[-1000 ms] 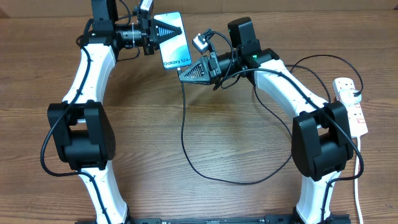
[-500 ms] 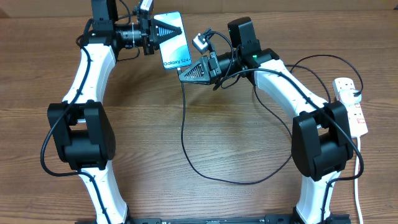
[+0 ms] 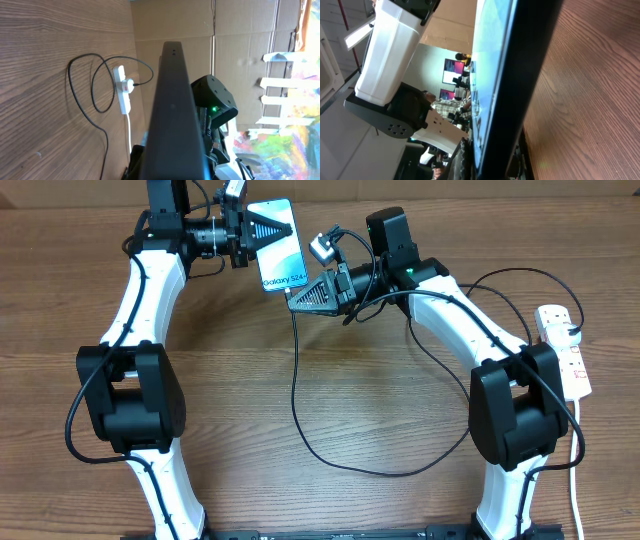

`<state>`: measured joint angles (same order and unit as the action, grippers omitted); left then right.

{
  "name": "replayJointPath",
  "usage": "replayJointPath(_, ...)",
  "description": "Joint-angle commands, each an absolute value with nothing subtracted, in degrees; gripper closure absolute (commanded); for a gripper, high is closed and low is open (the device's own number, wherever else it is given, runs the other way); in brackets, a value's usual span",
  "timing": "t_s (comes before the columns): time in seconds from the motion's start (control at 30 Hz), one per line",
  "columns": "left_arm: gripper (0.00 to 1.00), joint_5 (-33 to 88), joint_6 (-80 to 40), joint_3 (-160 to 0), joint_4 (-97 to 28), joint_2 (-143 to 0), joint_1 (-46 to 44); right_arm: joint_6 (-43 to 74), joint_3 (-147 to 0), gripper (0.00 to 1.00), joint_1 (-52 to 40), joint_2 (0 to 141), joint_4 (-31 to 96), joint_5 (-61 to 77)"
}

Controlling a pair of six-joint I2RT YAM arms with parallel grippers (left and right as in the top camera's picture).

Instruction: Plug charger to phone and switch on socket

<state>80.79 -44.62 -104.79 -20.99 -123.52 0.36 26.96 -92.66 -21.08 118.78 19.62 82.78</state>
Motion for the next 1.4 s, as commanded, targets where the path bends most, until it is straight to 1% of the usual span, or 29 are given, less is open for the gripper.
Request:
replayJointPath(0.0, 0.96, 83.9, -45.5, -105.1, -20.7, -121.7, 0.0, 26.6, -93.3, 0.96, -20.9, 117.2, 19.2, 83.0)
replayJointPath(0.8, 0.96, 83.9, -46.7, -105.1, -20.8, -121.7, 0.0, 26.7, -93.3, 0.96, -20.9, 117.2, 18.4, 82.1)
replayJointPath(1.07, 0.96, 84.1, -46.5, -105.1, -20.8, -121.7, 0.0, 30.7, -93.3, 0.96, -20.9, 117.2, 15.4, 79.5)
replayJointPath(1.37, 0.96, 84.1, -46.3, -105.1, -20.7, -121.7, 0.0, 31.3, -93.3, 0.96, -20.9, 117.2, 15.2, 79.1)
